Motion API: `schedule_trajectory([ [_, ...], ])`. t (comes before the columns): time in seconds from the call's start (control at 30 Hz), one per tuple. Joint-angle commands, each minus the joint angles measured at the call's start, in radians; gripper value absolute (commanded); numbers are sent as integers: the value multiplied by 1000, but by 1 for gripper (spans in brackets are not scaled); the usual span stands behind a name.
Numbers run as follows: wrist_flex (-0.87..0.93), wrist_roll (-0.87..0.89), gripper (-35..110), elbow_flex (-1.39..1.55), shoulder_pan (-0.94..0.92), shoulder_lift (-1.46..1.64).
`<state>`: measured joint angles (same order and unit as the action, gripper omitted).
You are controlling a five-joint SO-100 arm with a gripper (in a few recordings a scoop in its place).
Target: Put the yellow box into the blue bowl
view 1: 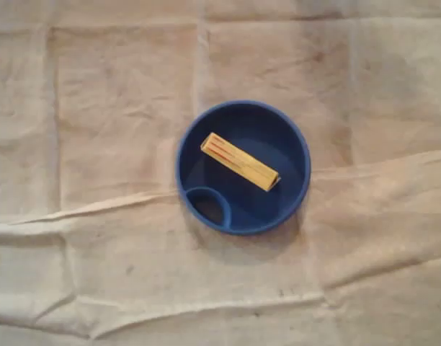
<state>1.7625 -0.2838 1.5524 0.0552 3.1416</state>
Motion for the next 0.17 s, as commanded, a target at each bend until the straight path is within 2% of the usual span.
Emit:
schedule_trajectory([
  [0.0, -6, 11, 0, 40, 17, 26],
  [0.13, -6, 11, 0, 103, 15, 72],
])
